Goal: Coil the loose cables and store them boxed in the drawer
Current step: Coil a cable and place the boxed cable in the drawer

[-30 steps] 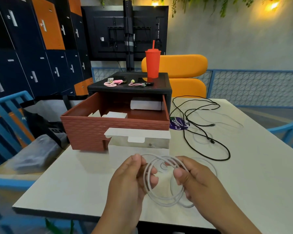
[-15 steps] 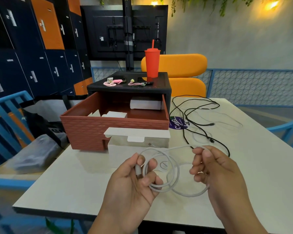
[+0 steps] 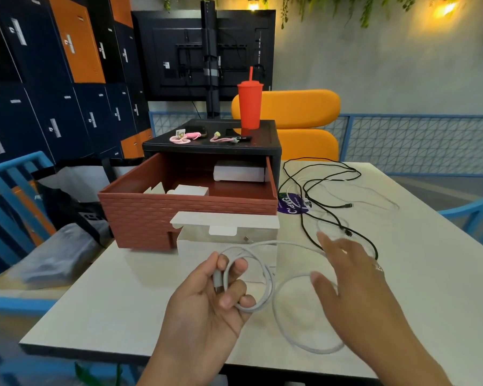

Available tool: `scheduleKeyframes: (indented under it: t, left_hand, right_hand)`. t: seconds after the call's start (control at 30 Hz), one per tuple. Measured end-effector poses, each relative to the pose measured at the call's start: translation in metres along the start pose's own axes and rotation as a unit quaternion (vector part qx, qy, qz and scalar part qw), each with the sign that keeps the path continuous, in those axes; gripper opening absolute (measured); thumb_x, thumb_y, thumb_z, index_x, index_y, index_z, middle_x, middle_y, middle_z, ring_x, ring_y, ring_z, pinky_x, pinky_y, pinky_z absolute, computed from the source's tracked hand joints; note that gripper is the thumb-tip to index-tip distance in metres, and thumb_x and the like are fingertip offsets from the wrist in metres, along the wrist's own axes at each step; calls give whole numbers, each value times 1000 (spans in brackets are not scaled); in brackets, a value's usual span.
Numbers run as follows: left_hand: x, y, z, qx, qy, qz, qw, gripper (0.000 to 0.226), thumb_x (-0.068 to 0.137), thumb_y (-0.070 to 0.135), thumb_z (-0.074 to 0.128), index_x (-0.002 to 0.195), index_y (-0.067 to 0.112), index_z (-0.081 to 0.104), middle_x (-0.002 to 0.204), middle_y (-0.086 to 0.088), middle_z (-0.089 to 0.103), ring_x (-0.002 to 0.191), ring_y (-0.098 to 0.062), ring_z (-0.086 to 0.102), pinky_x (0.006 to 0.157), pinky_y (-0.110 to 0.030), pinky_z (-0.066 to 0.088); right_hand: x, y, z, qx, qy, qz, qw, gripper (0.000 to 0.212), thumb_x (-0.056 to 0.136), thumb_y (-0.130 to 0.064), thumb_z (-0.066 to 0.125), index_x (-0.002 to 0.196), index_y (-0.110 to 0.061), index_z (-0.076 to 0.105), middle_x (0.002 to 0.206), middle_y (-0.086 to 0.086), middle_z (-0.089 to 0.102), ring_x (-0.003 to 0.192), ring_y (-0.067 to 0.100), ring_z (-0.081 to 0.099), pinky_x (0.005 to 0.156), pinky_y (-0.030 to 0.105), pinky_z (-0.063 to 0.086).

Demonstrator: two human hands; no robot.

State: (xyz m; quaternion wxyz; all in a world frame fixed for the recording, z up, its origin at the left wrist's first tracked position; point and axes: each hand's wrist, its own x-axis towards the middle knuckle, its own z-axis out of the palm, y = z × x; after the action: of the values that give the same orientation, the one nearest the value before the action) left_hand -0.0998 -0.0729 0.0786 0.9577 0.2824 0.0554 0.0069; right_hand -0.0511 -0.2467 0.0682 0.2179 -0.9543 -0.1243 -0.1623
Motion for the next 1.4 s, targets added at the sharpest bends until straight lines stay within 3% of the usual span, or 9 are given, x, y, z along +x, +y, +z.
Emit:
scheduleKeyframes:
  t: [0.1, 0.17, 0.27, 0.57, 0.7, 0.8, 0.97, 1.23, 1.4]
  left_hand:
    - [-1, -6, 3, 21, 3, -6, 1000, 16, 78, 24, 49, 65, 15, 46, 67, -7, 56, 34, -9, 29, 44, -24, 39]
    - [-2, -9, 7, 32, 4, -6, 999, 20, 77, 26, 49, 61, 14, 46, 66, -7, 56, 34, -9, 30, 44, -24, 39]
    - [-5, -11, 13, 32, 3, -6, 999, 32, 77, 32, 49, 51, 13, 47, 64, -10, 58, 35, -11, 35, 46, -25, 44]
    - [-2, -16, 3, 110, 52, 64, 991, 31, 75, 28, 54, 50, 11, 57, 71, -14, 67, 55, -17, 58, 61, -33, 54]
    - [0, -22, 0, 322, 93, 167, 927, 28, 69, 45, 52, 57, 23, 65, 80, 9, 69, 77, -4, 60, 81, -32, 46]
    - [-1, -22, -3, 407, 125, 223, 877, 27, 66, 48, 50, 66, 29, 70, 88, 10, 67, 69, 10, 56, 74, -16, 42]
    - [2, -13, -5, 446, 112, 288, 840, 19, 70, 39, 56, 71, 31, 74, 83, 4, 68, 73, 1, 60, 65, -5, 42]
    - [-2, -17, 2, 288, 36, 114, 950, 28, 67, 35, 55, 69, 17, 77, 68, -8, 70, 58, -10, 61, 53, -17, 50]
    - [-8, -17, 9, 312, -2, 112, 943, 17, 57, 31, 64, 60, 18, 73, 61, -5, 65, 59, -11, 59, 56, -18, 50]
  right_hand:
    - [-3, -20, -1, -14, 91, -105, 990, 51, 89, -47, 34, 132, -22, 43, 123, 9, 56, 110, 26, 46, 87, 47, 47]
    - [-3, -32, 2, -11, 58, -157, 986, 54, 89, -54, 26, 129, -23, 47, 114, 1, 61, 105, 20, 51, 86, 41, 49]
    - [-1, -39, 5, 105, -52, -134, 984, 47, 86, -53, 23, 118, -35, 52, 104, -11, 61, 96, 11, 56, 84, 31, 47]
    - [-4, -37, 5, 355, -3, -117, 928, 25, 85, -33, 44, 85, -48, 63, 94, -26, 65, 91, -4, 60, 73, 6, 41]
    - [-6, -35, 2, 377, 3, -99, 921, 26, 84, -35, 44, 92, -54, 60, 82, -29, 65, 80, -7, 59, 67, 5, 39]
    - [-6, -36, 2, 383, 8, -93, 919, 26, 83, -35, 44, 89, -54, 61, 78, -31, 64, 78, -7, 58, 66, 4, 38]
    - [-8, -36, 2, 412, -39, -96, 905, 24, 82, -35, 44, 86, -38, 68, 63, -29, 60, 67, -7, 56, 60, 5, 37]
    - [-5, -34, 15, 323, 89, -107, 936, 25, 85, -46, 39, 88, -46, 64, 101, -29, 59, 90, -14, 55, 74, -2, 36]
    - [-4, -34, 20, 317, 115, -111, 935, 31, 84, -46, 35, 108, -45, 55, 101, -27, 56, 86, -13, 55, 69, -1, 37]
